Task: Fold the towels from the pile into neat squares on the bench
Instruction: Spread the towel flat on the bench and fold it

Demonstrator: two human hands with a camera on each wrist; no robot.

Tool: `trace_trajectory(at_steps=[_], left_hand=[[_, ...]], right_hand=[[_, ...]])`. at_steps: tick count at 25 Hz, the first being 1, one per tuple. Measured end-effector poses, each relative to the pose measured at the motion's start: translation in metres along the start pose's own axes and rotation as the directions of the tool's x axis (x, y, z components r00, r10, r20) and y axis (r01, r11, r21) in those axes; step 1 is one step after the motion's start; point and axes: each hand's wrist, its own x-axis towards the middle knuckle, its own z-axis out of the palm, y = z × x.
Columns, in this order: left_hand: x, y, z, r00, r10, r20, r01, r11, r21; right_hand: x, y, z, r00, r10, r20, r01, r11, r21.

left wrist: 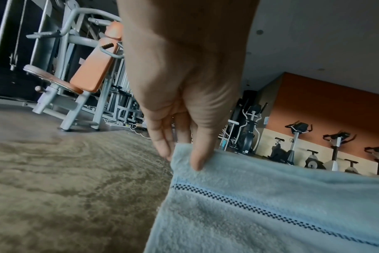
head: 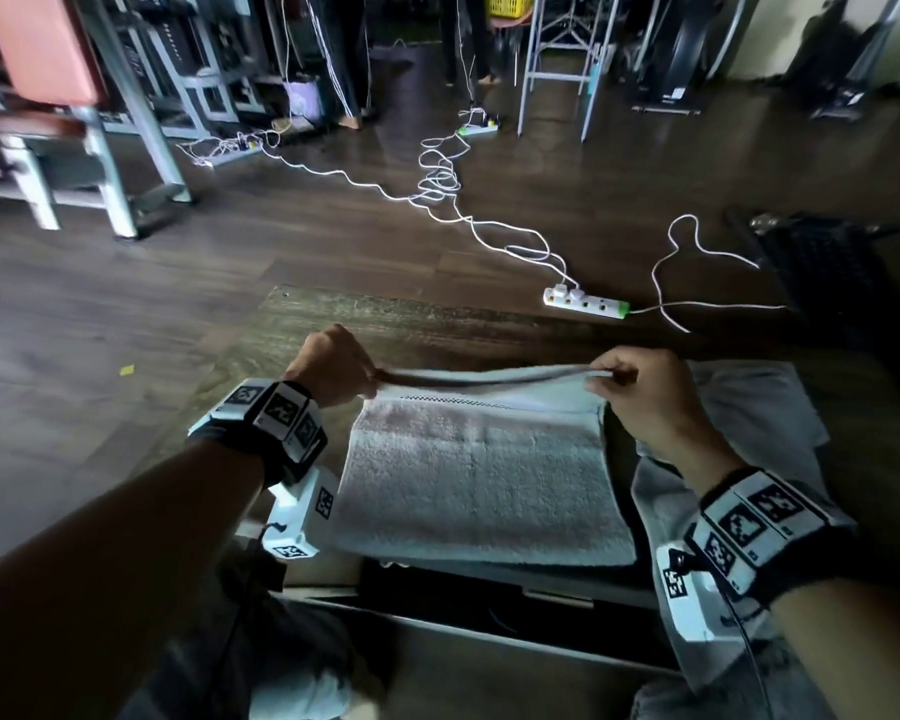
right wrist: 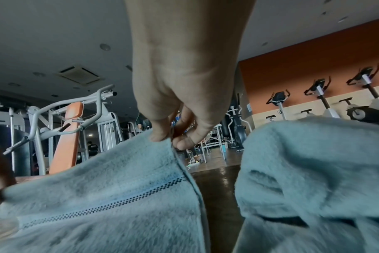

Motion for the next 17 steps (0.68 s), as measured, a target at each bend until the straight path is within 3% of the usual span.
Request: trace_trajectory(at_steps=[2, 4, 6, 9, 12, 15, 17], left_hand=[[-0.012, 0.002, -0.006, 0.998, 0.02, 0.061, -0.03, 0.986, 0.165], [-0.023, 0.007, -0.008, 0.997, 0.068, 0.046, -0.077, 0.968, 0.239], [-0.026, 0.012, -0.01, 0.995, 0.095, 0.017, -0.096, 0.959, 0.268], [-0.025, 0.006, -0.013, 0.998, 0.019, -0.06, -0.005, 0.976, 0.217], [-0.025, -0.007, -0.009, 0.994, -0.047, -0.095, 0.058, 0.991, 0.121], [-0.021, -0.009, 0.005, 1.0, -0.012, -0.001, 0.012, 0.986, 0.165], [-0.018, 0.003, 0.015, 0.995, 0.078, 0.058, -0.086, 0.985, 0.148]], right_hand=[[-0.018, -0.007, 0.0, 0.998, -0.023, 0.054, 0.023, 1.0, 0.004], [-0.037, -0.011, 0.005, 0.989, -0.064, 0.133, 0.069, 0.997, -0.033], [-0.048, -0.008, 0.009, 0.992, -0.071, 0.102, 0.076, 0.996, -0.041], [-0.057, 0.002, 0.006, 1.0, 0.007, -0.029, -0.008, 1.0, -0.016], [-0.062, 0.01, 0.005, 0.998, 0.025, -0.051, -0.025, 1.0, -0.003], [-0.063, 0.015, 0.012, 0.999, 0.034, -0.028, -0.034, 0.999, -0.024], [-0.054, 0.013, 0.014, 1.0, 0.026, -0.011, -0.027, 0.999, -0.019]])
